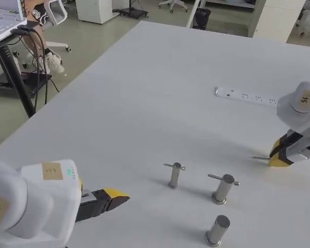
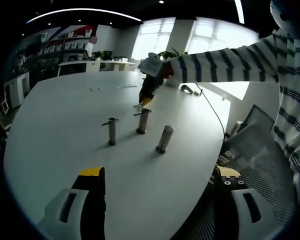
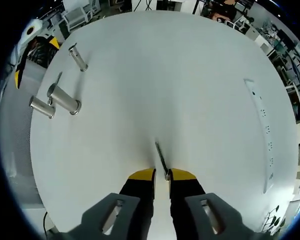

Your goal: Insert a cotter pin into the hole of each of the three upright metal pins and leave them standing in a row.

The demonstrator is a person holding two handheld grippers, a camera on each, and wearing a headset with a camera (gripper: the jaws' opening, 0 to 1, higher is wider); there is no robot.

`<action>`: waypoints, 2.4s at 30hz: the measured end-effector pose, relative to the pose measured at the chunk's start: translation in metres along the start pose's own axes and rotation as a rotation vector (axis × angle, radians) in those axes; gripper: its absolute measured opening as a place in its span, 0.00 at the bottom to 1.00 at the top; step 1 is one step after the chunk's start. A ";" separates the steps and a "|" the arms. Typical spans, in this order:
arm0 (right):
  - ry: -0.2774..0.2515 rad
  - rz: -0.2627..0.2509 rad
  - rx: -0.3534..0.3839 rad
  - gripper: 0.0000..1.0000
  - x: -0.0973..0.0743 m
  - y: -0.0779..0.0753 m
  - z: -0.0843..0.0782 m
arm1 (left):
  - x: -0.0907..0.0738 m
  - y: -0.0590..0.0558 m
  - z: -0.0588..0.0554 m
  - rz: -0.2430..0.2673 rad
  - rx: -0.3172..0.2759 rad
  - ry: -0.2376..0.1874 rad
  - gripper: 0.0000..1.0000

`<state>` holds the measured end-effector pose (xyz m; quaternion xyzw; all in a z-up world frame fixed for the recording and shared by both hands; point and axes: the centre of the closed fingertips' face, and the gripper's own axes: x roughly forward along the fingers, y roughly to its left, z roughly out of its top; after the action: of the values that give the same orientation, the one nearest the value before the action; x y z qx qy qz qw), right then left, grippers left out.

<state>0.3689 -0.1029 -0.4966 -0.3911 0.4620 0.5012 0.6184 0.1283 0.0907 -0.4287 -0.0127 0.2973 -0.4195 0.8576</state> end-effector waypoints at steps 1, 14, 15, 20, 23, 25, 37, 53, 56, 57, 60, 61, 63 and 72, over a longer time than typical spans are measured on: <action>-0.009 -0.028 0.002 0.01 0.000 -0.005 0.001 | 0.000 -0.001 0.000 -0.003 -0.001 0.001 0.87; 0.042 -0.056 -0.074 0.00 0.000 -0.001 0.003 | 0.000 -0.002 -0.001 -0.022 0.002 -0.006 0.84; 0.049 -0.059 -0.081 0.00 0.000 0.000 0.003 | 0.000 -0.001 -0.001 -0.022 0.002 -0.007 0.84; 0.038 -0.069 0.002 0.00 -0.001 -0.002 0.002 | 0.000 0.002 0.000 -0.015 0.001 -0.019 0.83; 0.008 -0.063 -0.008 0.00 -0.002 -0.001 0.001 | -0.001 0.005 -0.001 -0.008 0.002 -0.020 0.83; -0.025 -0.061 0.005 0.00 -0.003 0.000 0.000 | -0.001 0.006 -0.001 -0.005 0.003 -0.020 0.83; -0.050 -0.091 0.056 0.00 -0.010 -0.001 -0.010 | -0.004 0.010 0.006 0.009 0.003 -0.056 0.78; -0.206 -0.161 0.040 0.00 -0.039 0.022 0.011 | 0.004 -0.001 0.022 -0.020 0.022 -0.081 0.76; -0.227 -0.184 0.028 0.00 -0.046 0.027 0.013 | 0.004 0.000 0.026 -0.020 0.025 -0.089 0.75; -0.236 -0.193 0.024 0.00 -0.048 0.028 0.014 | 0.004 0.000 0.027 -0.019 0.029 -0.091 0.75; -0.259 -0.213 0.012 0.00 -0.054 0.034 0.016 | 0.005 0.002 0.032 -0.014 0.034 -0.101 0.73; -0.268 -0.221 0.010 0.00 -0.056 0.035 0.017 | 0.005 0.003 0.034 -0.014 0.033 -0.105 0.73; -0.292 -0.237 0.007 0.00 -0.061 0.040 0.019 | 0.005 0.003 0.037 -0.014 0.038 -0.110 0.73; -0.354 -0.300 -0.029 0.00 -0.080 0.062 0.021 | 0.012 0.004 0.053 -0.024 0.052 -0.125 0.71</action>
<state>0.3063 -0.0915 -0.4154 -0.3702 0.2758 0.4711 0.7516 0.1641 0.0725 -0.3925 -0.0198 0.2321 -0.4356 0.8695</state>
